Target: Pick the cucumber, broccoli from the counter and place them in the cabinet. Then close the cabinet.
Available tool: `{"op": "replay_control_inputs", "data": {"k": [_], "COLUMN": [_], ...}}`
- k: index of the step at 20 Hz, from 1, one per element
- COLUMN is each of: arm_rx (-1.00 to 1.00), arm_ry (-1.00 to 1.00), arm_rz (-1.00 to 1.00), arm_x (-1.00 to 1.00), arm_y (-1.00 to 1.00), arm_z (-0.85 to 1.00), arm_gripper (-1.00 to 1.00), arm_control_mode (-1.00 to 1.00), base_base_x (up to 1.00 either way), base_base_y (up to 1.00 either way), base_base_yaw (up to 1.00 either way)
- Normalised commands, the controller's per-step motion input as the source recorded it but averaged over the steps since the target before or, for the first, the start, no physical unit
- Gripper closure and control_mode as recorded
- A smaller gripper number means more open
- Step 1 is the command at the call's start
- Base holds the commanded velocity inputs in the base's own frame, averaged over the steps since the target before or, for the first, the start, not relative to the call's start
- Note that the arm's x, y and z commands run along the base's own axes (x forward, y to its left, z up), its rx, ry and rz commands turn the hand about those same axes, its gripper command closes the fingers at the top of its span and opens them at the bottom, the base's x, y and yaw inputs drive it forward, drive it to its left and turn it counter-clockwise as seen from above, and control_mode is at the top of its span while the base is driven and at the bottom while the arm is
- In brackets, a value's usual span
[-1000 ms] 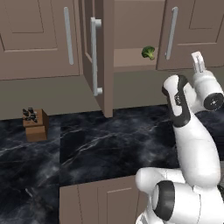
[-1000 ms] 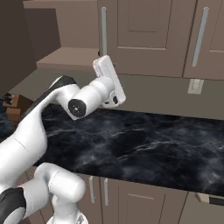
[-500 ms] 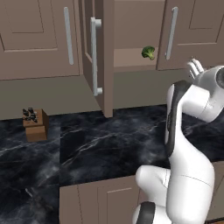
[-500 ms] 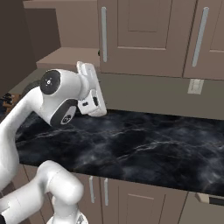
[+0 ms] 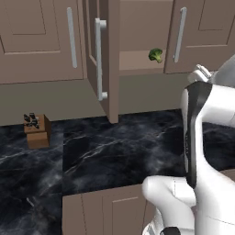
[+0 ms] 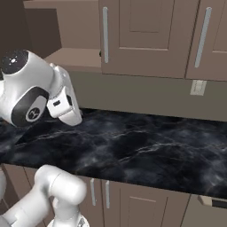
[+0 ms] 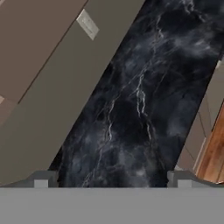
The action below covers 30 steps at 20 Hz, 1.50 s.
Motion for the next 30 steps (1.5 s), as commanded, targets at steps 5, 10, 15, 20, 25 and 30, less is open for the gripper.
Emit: {"op": "replay_control_inputs", "data": {"k": [5,10,15,20,25,30], "arm_rx": [-0.01,-0.05,-0.01,0.00,-0.03,-0.04], "arm_ry": [-0.07,-0.19,-0.22,-0.21,-0.20,-0.20], "arm_rz": [0.09,0.06,0.00,0.00,0.00,0.00], "arm_x": [-0.93,-0.67,-0.56,-0.29,0.04,0.21], "arm_y": [0.72,0.91,0.86,0.79,0.76,0.80], "arm_z": [-0.02,0.00,0.19,0.17,0.01,0.00], "arm_gripper": [-1.00,-1.00,-1.00,-1.00,-1.00,-1.00], "arm_control_mode": [-1.00,-1.00,-1.00,-1.00,-1.00,-1.00], "base_base_x": [0.00,0.00,0.00,0.00,0.00,0.00], "base_base_y": [0.00,0.00,0.00,0.00,0.00,0.00], "base_base_yaw": [0.00,0.00,0.00,0.00,0.00,0.00]}}
